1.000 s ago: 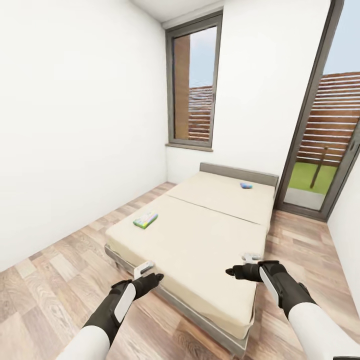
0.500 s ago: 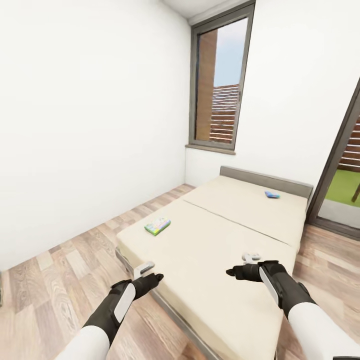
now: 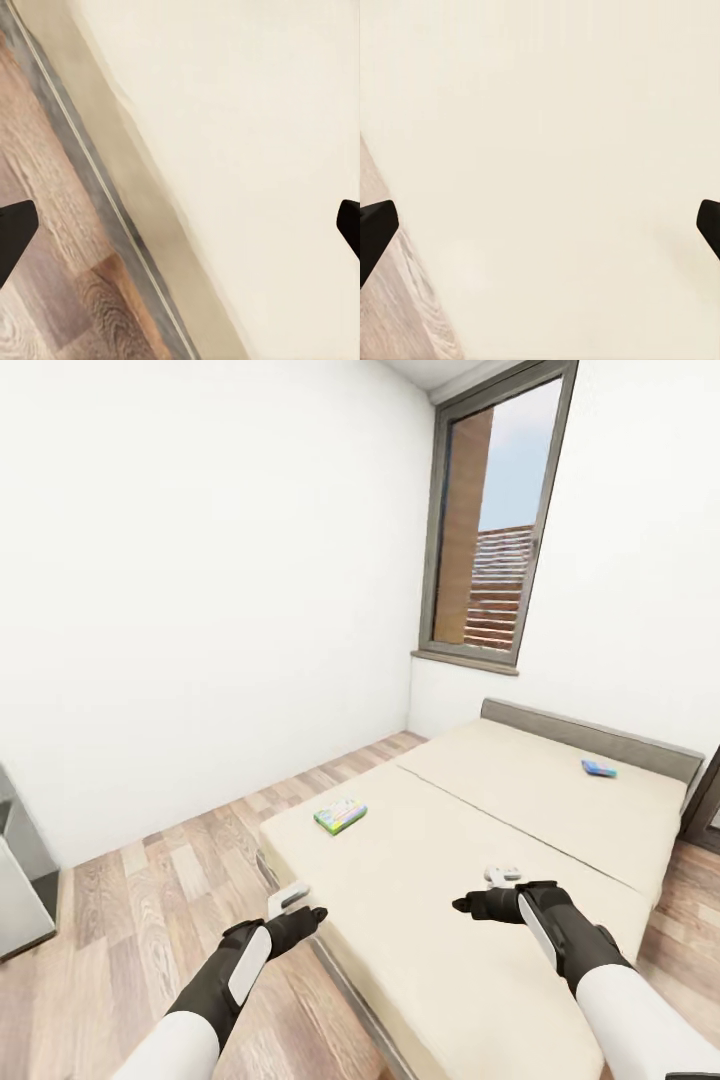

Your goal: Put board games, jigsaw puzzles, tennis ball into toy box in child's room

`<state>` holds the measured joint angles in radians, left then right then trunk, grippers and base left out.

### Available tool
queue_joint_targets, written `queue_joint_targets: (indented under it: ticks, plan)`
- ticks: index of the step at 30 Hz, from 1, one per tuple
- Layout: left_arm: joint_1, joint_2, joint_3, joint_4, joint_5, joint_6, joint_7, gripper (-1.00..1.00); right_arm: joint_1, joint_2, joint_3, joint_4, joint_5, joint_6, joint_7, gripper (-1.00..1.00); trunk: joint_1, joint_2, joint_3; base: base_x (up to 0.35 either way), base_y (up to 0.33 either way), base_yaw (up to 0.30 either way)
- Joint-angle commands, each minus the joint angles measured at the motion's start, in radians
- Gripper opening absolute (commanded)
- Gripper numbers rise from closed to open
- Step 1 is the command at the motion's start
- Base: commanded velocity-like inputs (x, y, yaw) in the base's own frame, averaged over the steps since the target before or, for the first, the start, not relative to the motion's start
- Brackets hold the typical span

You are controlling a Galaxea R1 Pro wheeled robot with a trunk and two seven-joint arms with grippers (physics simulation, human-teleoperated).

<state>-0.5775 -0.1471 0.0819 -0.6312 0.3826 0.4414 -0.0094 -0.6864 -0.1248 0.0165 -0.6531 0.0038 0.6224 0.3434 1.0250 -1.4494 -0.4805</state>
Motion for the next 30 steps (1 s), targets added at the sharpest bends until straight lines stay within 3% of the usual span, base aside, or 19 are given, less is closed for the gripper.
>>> queue_joint_targets:
  ticks: [1, 30]
  plan:
    - [-0.001, -0.002, 0.006, -0.001, 0.005, 0.007, -0.001, 1.0, 0.0, -0.001, 0.002, -0.002, 0.001, 0.005, 0.003, 1.0, 0.0, -0.001, -0.001, 0.019, -0.056, 0.29]
    - [-0.001, -0.002, 0.006, 0.001, 0.005, 0.008, -0.002, 1.0, 0.001, 0.002, 0.001, -0.002, 0.001, 0.004, 0.002, 1.0, 0.0, -0.001, -0.001, 0.004, -0.012, 0.29]
